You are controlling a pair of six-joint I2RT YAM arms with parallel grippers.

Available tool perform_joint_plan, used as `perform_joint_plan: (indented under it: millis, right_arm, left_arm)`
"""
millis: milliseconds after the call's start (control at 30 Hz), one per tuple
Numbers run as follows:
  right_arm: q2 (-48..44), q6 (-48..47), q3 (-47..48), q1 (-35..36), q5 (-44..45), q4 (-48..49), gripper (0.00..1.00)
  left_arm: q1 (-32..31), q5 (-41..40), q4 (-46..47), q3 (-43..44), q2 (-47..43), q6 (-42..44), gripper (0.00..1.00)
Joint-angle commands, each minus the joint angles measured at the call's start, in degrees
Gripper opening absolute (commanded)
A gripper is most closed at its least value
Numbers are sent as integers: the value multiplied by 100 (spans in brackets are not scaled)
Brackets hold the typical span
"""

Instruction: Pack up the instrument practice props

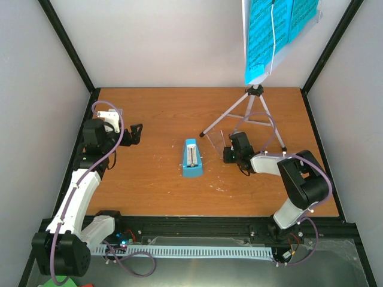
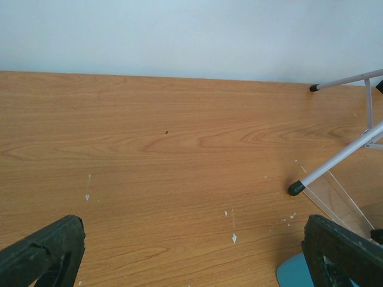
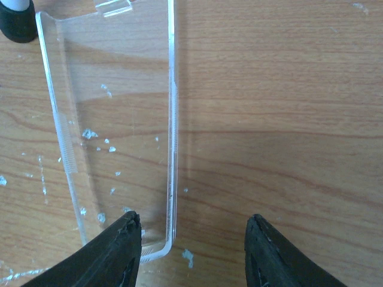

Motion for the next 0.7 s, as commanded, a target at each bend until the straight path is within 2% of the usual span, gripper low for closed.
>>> perform_joint_plan:
  millis: [0, 233, 467, 600, 667]
  right_arm:
    - [-167, -235, 154, -5, -91, -426, 48]
    - [440, -511, 812, -24, -146, -610, 44]
    - [779, -537, 1001, -71, -196, -538, 38]
    - [799, -536, 961, -67, -192, -495, 31]
    - [778, -531, 937, -69, -141, -495, 22]
  left_arm:
    - [33, 30, 124, 11, -119, 117, 99]
    - [34, -23, 117, 0, -126, 126, 99]
    - [33, -20, 127, -12, -106, 133, 99]
    - [33, -25, 124, -8, -97, 135, 99]
    - [34, -31, 125, -12, -102, 128, 100]
